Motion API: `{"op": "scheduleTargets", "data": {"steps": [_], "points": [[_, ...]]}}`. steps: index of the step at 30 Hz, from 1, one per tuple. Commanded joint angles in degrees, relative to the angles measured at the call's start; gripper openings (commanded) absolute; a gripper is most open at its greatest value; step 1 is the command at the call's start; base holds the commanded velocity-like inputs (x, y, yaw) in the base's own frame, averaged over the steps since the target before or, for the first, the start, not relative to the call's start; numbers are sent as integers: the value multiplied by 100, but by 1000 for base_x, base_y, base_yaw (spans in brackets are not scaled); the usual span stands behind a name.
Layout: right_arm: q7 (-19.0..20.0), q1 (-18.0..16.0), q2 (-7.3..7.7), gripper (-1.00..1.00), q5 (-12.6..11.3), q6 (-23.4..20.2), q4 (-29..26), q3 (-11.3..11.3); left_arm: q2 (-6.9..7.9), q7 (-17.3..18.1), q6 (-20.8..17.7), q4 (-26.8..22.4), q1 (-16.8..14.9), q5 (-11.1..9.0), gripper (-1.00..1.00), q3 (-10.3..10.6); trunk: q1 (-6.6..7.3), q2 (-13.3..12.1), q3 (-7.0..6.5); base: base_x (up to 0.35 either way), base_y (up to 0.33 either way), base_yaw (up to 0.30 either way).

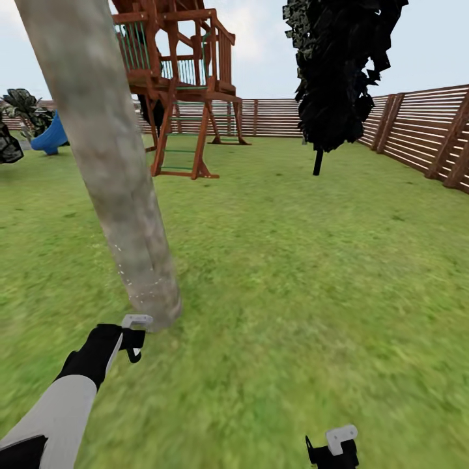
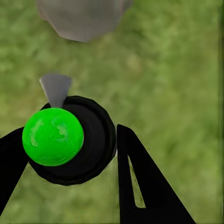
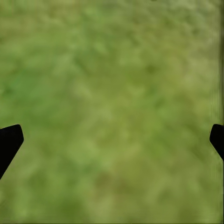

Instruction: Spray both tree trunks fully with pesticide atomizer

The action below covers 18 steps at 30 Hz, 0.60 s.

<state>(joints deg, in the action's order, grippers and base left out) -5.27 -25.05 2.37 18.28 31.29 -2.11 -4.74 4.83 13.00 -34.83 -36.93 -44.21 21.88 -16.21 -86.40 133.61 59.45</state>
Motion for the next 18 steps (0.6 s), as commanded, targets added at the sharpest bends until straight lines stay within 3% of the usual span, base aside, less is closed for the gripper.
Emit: {"op": "scheduleTargets", "data": {"steps": [1, 8, 18], "points": [[0, 0, 0, 100, 0, 0, 0, 0, -2, -1, 1, 0, 0, 0, -100, 1, 0, 0, 0, 239, -192, 3], [0, 0, 0, 100, 0, 8, 8, 0, -24, -8, 3, 2, 0, 4, -100, 28, 0, 0, 0, 200, -214, 35], [4, 0, -8, 100, 1, 9, 2, 0, -35, -35, 3, -5, 0, 7, -100, 14, 0, 0, 0, 155, -240, 264]]}}
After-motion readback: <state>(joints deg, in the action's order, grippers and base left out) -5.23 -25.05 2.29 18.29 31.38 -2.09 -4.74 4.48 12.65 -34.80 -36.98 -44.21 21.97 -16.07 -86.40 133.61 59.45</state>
